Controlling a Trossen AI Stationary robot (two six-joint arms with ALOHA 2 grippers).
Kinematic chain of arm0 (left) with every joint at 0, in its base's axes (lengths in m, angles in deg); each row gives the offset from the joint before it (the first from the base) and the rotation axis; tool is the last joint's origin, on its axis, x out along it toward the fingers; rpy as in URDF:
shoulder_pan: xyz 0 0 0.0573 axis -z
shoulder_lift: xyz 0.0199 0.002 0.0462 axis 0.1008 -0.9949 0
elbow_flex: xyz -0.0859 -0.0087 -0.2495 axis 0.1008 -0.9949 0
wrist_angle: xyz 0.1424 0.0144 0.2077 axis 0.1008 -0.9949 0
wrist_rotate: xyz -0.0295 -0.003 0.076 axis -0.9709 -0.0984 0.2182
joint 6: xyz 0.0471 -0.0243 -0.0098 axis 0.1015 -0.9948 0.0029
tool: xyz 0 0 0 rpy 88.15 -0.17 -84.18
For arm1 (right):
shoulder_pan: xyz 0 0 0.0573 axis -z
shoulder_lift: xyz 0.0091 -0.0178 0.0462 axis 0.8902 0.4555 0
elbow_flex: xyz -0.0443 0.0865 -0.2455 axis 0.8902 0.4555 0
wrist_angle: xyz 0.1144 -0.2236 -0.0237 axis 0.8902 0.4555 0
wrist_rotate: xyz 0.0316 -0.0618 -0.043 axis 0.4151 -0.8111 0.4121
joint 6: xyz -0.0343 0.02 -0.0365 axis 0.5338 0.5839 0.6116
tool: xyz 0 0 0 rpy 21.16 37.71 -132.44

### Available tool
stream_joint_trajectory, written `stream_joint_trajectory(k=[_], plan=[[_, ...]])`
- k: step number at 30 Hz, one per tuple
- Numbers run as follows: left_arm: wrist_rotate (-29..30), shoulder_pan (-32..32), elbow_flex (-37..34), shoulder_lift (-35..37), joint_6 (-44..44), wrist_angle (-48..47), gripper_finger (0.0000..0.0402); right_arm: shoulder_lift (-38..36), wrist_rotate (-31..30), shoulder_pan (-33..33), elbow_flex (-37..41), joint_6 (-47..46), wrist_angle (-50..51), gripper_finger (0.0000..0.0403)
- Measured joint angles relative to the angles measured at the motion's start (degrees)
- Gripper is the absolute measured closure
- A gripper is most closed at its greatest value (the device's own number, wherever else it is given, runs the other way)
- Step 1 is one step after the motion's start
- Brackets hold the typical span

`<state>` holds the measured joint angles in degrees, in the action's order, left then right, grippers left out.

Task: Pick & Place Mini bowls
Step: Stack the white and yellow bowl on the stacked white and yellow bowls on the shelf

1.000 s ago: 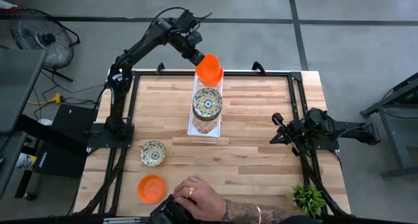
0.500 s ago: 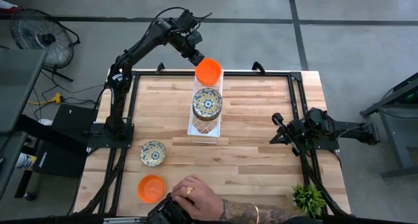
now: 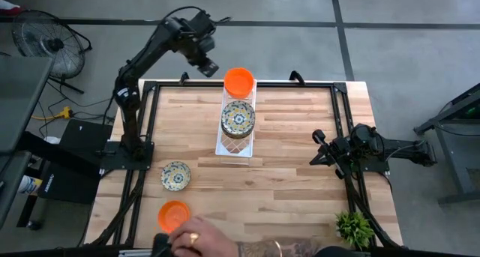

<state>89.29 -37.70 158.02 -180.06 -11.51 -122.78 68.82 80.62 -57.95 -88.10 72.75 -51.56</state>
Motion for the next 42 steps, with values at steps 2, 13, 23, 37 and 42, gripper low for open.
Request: stream_joint_trajectory(k=[2, 13, 23, 37, 42], plan=[[1.40, 0.00, 0.00, 1.18, -1.56, -3.41, 0.0282, -0.01, -0.01, 0.02, 0.00, 0.00, 0.00, 0.0402], [-0.27, 3.36, -18.28, 13.52, -4.72, -2.39, 0.0282, -0.02, 0.01, 0.00, 0.00, 0.00, 0.00, 0.0402], [-3.26, 12.07, -47.72, 34.59, -14.42, 6.24, 0.0282, -0.02, 0.01, 0.02, 0.00, 0.00, 0.00, 0.0402], [-11.76, 28.95, -77.95, 48.12, -15.28, 20.24, 0.0282, -0.01, -0.01, 0.00, 0.00, 0.00, 0.00, 0.0402], [-11.76, 33.27, -82.62, 47.85, -11.30, 21.05, 0.0282, -0.02, -0.01, 0.00, 0.00, 0.00, 0.00, 0.0402]])
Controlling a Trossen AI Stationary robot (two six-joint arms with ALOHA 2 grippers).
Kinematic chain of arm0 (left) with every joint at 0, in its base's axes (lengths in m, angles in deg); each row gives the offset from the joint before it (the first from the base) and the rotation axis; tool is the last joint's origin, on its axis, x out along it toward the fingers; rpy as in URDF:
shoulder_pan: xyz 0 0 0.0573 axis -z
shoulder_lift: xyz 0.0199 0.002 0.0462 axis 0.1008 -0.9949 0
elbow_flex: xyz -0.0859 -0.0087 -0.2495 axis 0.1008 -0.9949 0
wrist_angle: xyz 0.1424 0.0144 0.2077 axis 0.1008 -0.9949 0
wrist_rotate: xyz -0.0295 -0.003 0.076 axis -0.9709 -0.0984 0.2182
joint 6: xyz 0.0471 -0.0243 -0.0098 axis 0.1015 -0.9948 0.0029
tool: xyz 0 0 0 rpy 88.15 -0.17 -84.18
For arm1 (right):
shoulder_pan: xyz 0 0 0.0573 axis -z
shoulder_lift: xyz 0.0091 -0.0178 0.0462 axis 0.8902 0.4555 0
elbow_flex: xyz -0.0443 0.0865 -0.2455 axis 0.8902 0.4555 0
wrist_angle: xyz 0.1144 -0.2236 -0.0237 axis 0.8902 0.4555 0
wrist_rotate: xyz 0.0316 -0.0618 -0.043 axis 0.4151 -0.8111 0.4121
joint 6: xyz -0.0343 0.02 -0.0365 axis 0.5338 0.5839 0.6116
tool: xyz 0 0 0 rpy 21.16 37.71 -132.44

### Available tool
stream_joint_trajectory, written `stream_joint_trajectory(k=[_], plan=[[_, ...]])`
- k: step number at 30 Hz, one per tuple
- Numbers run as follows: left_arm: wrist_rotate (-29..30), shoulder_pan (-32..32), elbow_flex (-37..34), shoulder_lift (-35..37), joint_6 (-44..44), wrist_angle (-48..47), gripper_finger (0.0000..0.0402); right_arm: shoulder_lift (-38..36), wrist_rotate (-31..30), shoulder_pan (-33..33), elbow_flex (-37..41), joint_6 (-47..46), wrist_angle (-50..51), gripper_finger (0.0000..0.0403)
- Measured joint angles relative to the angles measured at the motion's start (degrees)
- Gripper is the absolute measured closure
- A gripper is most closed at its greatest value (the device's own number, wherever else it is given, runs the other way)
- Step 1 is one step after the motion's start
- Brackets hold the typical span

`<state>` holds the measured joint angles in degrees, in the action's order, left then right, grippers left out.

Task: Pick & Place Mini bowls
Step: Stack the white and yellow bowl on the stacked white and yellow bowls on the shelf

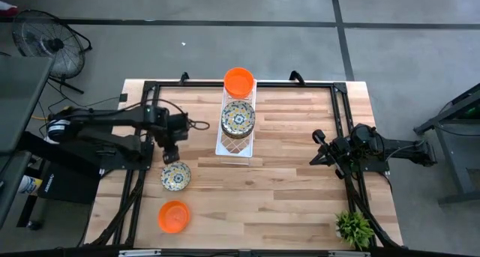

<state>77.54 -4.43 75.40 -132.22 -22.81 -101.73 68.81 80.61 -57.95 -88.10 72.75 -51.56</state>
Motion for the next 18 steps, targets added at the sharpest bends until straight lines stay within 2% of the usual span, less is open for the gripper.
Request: stream_joint_trajectory(k=[10, 18], plan=[[2.82, 7.51, -4.83, -0.06, 1.74, 5.27, 0.0282, 0.00, 0.02, 0.00, 0.00, 0.00, 0.00, 0.0402], [2.43, 13.67, -7.94, -0.08, 1.74, 8.54, 0.0282, 0.02, 0.00, 0.02, 0.00, 0.00, 0.00, 0.0402]])
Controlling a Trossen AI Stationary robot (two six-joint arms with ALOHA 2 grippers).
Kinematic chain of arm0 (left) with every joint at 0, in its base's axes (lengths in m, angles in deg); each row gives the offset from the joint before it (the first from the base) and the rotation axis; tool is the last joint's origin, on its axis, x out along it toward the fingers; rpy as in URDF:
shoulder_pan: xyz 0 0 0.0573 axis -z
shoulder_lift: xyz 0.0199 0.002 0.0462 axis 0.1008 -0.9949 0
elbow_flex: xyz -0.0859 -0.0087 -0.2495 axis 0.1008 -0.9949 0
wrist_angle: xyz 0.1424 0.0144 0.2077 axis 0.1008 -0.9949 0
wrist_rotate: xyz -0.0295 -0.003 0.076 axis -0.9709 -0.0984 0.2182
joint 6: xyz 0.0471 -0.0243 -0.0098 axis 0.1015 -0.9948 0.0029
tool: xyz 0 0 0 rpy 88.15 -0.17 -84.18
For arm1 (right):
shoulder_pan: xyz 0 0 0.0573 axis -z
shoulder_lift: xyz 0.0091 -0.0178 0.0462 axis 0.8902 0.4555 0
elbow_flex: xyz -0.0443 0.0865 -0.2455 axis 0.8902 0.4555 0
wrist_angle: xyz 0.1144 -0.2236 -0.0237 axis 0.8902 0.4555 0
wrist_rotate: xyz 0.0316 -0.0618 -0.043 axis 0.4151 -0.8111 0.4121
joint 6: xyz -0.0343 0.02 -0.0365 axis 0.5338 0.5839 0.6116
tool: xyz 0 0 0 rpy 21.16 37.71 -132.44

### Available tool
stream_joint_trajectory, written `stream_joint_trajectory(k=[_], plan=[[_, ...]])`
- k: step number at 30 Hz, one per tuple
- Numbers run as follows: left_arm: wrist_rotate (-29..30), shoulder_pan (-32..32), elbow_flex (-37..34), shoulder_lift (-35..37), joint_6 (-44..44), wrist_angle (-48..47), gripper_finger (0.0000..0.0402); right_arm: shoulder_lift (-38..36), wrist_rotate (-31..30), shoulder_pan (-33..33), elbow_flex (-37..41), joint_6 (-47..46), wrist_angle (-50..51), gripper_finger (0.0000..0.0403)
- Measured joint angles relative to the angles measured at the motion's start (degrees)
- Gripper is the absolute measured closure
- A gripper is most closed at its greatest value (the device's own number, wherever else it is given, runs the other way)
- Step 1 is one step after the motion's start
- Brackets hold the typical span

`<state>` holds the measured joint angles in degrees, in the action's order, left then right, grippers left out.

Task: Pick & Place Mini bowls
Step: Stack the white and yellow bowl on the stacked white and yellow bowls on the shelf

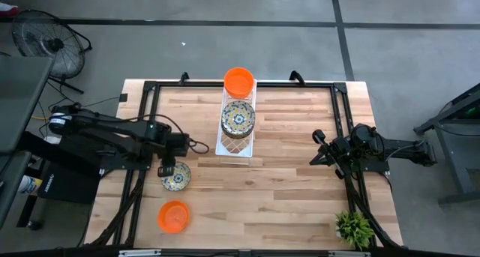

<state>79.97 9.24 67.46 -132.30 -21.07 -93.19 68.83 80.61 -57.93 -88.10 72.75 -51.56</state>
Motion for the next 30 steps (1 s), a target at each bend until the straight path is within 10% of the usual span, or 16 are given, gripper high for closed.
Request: stream_joint_trajectory(k=[12, 20, 30], plan=[[0.25, 0.74, -2.44, -4.58, -1.97, 3.89, 0.0286, -0.02, 0.02, -0.02, 0.00, 0.00, 0.00, 0.0402], [-1.16, 0.69, -2.16, -5.22, -4.01, 5.01, 0.0388, -0.02, 0.00, -0.02, 0.00, 0.00, 0.00, 0.0402], [-0.05, -0.39, 0.74, -4.74, -10.42, 5.23, 0.0397, -0.02, 0.00, -0.02, 0.00, 0.00, 0.00, 0.0402]])
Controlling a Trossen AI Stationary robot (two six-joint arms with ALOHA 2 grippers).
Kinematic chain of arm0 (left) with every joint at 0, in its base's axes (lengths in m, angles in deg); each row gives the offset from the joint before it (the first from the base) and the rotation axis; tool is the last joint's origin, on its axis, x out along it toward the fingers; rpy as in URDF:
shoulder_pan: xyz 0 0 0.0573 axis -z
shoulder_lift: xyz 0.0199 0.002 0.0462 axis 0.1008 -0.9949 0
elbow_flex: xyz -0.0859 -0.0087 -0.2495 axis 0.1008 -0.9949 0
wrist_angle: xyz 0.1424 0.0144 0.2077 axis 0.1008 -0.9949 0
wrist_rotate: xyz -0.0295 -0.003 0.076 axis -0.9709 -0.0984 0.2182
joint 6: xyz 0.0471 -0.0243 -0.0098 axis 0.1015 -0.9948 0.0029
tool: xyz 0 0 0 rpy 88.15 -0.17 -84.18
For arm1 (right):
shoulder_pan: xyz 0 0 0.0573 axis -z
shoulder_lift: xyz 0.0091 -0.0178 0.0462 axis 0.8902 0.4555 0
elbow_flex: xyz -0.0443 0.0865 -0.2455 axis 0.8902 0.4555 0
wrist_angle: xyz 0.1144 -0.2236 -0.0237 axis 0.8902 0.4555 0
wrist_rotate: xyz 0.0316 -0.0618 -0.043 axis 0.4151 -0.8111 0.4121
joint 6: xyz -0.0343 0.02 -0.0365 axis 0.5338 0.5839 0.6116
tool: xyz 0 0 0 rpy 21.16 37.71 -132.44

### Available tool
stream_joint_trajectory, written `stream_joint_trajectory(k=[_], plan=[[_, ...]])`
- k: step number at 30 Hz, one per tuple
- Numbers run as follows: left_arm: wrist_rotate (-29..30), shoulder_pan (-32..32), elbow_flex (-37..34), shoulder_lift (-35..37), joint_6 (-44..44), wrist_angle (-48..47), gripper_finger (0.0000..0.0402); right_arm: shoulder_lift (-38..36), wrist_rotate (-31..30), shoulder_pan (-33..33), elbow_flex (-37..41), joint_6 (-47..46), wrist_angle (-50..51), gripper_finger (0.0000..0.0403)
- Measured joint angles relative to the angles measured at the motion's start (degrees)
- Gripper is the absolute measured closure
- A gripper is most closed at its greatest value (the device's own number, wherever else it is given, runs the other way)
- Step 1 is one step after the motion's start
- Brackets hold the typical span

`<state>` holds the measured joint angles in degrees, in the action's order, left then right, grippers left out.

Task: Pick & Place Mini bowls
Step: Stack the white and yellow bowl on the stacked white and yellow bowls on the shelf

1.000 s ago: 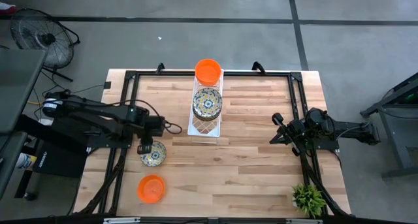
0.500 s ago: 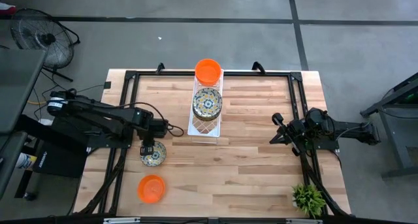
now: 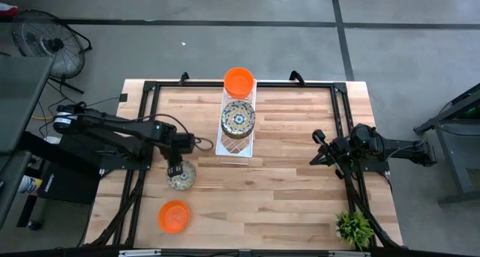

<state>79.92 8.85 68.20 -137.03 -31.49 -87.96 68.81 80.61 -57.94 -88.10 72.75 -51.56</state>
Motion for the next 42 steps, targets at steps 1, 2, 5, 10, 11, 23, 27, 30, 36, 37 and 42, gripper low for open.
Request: stream_joint_trajectory(k=[1, 2, 5, 10, 11, 23, 27, 30, 36, 37, 42], plan=[[-0.38, -0.37, 0.53, 0.45, -0.68, -0.11, 0.0398, 0.00, 0.00, -0.01, 0.00, 0.00, 0.00, 0.0402], [-0.48, -0.78, 1.18, 0.88, -1.03, -0.09, 0.0398, 0.01, 0.00, 0.00, 0.00, 0.00, 0.00, 0.0402], [-2.42, -2.59, 3.60, 1.53, -1.63, -0.35, 0.0398, 0.01, 0.00, 0.02, 0.00, 0.00, 0.00, 0.0402], [-3.04, -5.22, 8.41, 2.56, -0.90, -2.53, 0.0398, 0.00, 0.00, -0.01, 0.00, 0.00, 0.00, 0.0402], [-3.04, -5.67, 9.28, 2.86, -0.71, -3.50, 0.0398, 0.00, 0.00, 0.01, 0.00, 0.00, 0.00, 0.0402], [-1.20, -12.03, 22.88, 6.61, -3.99, -16.31, 0.0398, 0.00, 0.00, 0.01, 0.00, 0.00, 0.00, 0.0402], [-0.07, -14.82, 28.60, 6.59, -4.06, -17.27, 0.0398, 0.02, 0.00, -0.01, 0.00, 0.00, 0.00, 0.0402], [1.40, -16.51, 33.22, 4.48, -3.93, -17.05, 0.0398, 0.01, 0.00, 0.01, 0.00, 0.00, 0.00, 0.0402], [3.52, -19.44, 43.09, -1.60, -1.45, -16.87, 0.0398, 0.00, 0.00, -0.01, 0.00, 0.00, 0.00, 0.0402], [3.73, -19.94, 44.73, -2.82, -0.67, -17.18, 0.0398, 0.00, 0.00, 0.00, 0.00, 0.00, 0.00, 0.0402], [4.75, -21.75, 53.20, -8.36, 2.46, -18.46, 0.0398, 0.01, 0.01, -0.01, 0.00, 0.00, 0.00, 0.0402]])
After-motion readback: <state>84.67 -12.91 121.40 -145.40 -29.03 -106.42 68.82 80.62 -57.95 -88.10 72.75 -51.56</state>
